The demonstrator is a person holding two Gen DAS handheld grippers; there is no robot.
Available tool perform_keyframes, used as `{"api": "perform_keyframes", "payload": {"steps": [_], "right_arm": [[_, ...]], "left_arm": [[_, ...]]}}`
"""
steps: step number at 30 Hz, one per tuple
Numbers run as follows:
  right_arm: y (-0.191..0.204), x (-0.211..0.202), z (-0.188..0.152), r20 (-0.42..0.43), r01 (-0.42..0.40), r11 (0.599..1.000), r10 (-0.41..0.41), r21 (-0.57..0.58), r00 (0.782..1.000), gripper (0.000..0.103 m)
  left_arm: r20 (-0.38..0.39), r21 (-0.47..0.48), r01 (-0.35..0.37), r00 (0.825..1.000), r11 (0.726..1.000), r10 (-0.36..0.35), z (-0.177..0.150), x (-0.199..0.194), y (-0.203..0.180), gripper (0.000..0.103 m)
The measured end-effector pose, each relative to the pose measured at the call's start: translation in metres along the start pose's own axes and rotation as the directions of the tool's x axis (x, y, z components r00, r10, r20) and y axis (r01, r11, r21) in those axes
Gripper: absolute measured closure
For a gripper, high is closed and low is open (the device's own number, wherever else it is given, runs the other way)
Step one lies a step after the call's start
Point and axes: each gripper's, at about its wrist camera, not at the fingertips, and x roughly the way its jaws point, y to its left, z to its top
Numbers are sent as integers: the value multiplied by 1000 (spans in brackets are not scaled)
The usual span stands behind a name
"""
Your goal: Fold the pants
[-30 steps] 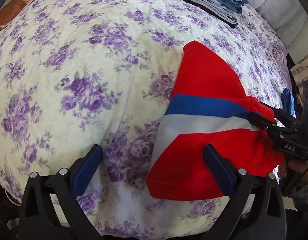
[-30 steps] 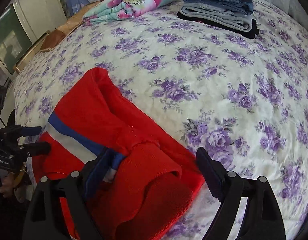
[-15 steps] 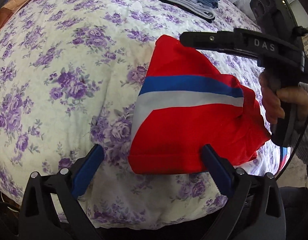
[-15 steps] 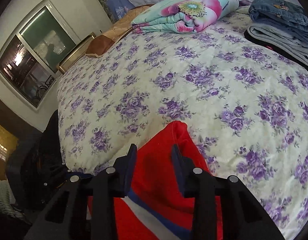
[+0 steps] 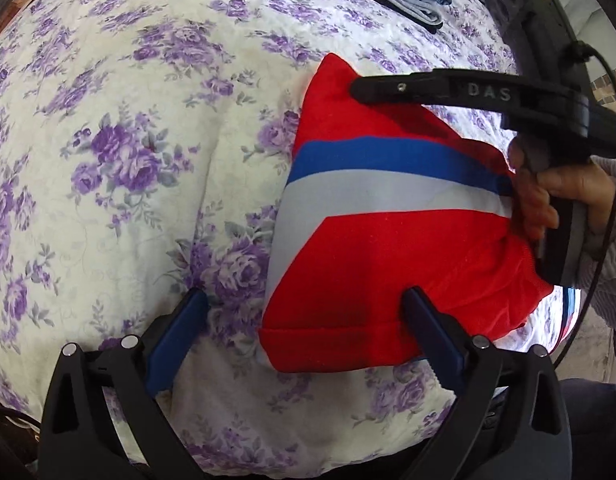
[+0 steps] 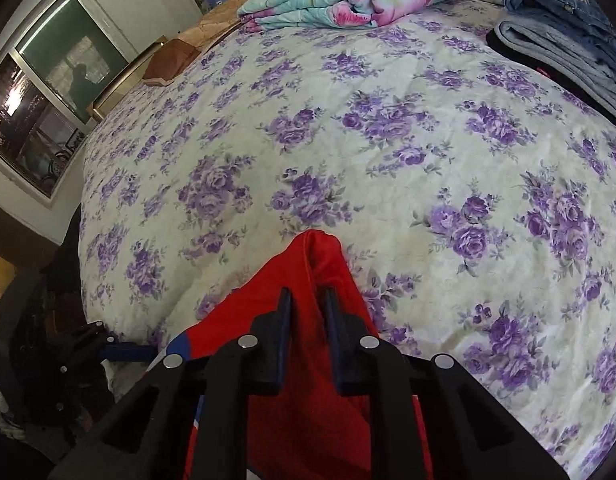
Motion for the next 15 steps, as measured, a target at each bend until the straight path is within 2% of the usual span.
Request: {"api": "perform_keyframes", "payload": {"steps": [3,5,7,9,11,13,15], "right_arm": [[4,-27,-2,87,-9,1000,6,26,996,86],[11,-51,-8,156,21,1000,-23,16,988,86],[18,-67,-18,189,20,1000,-22,16,982,86],[25,-72,-30,181,2,1000,-5,15,983,86],[28,-64,-43,148,7,1000,-10,25,989,86],[21,-46,-54,101,25,997,-33,79,994,86],[10,-36,-62,104,14,990,-29,144,994,89]], "left_arm": [[13,16,-10,1000,1000,10,1,-10,-1,8],[49,19,-1,999,1000,0,2,-23,-2,8],[85,21,12,996,1000,-14,4,-34,1,8],[79,28,9,997,1000,-11,9,-34,2,8],[41,44,-10,999,999,8,12,-21,2,8],[-18,52,-11,1000,999,12,13,-5,2,6],[-29,36,5,1000,999,-4,18,-1,6,6]]}}
